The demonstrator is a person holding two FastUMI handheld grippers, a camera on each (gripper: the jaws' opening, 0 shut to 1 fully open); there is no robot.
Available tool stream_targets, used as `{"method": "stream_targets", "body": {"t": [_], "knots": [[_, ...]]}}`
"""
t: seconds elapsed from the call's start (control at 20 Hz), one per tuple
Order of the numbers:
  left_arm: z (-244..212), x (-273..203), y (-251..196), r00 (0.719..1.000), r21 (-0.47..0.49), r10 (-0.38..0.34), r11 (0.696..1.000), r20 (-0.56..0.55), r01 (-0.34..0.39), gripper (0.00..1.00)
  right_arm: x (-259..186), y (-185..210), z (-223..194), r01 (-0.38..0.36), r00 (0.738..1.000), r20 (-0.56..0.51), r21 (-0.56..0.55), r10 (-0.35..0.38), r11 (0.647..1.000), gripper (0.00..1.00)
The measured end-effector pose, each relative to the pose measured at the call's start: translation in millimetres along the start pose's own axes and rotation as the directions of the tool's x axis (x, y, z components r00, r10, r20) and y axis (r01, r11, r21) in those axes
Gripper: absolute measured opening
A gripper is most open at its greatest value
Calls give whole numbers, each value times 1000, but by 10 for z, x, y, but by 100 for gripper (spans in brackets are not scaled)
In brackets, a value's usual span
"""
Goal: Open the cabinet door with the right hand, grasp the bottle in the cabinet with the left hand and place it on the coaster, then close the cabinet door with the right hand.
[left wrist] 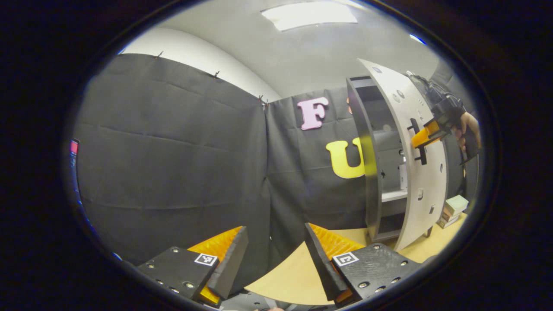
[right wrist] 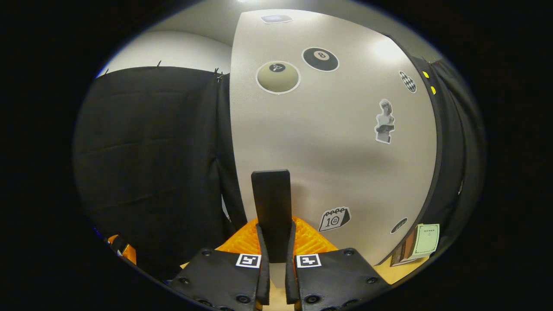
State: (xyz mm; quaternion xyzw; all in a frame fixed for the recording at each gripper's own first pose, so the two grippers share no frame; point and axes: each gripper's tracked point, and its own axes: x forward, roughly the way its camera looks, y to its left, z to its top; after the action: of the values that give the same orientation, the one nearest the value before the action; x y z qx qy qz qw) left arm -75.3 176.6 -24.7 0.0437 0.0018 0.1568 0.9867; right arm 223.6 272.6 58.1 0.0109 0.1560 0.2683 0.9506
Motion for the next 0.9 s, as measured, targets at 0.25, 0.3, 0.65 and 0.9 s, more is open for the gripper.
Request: {"method": "stream_targets", "body": {"t": [0.25,0.3,0.65,0.9], "knots": [[69,113,-418,998,-2,-60,998,5,60,81,-161,-105,-33,-38,999,19,-7,38,999,16],[83,131,-503,997,-3,-73,997,8,73,79,-196,-129,-44,-49,999,17,-6,49,999,16],[206,257,-1242,984,-20,-176,984,36,176,81,-434,-286,-73,-64,998,17,-21,64,998,16],[324,216,-1719,968,-24,-245,969,58,247,80,-563,-408,-88,-67,997,25,-25,68,997,16]]}}
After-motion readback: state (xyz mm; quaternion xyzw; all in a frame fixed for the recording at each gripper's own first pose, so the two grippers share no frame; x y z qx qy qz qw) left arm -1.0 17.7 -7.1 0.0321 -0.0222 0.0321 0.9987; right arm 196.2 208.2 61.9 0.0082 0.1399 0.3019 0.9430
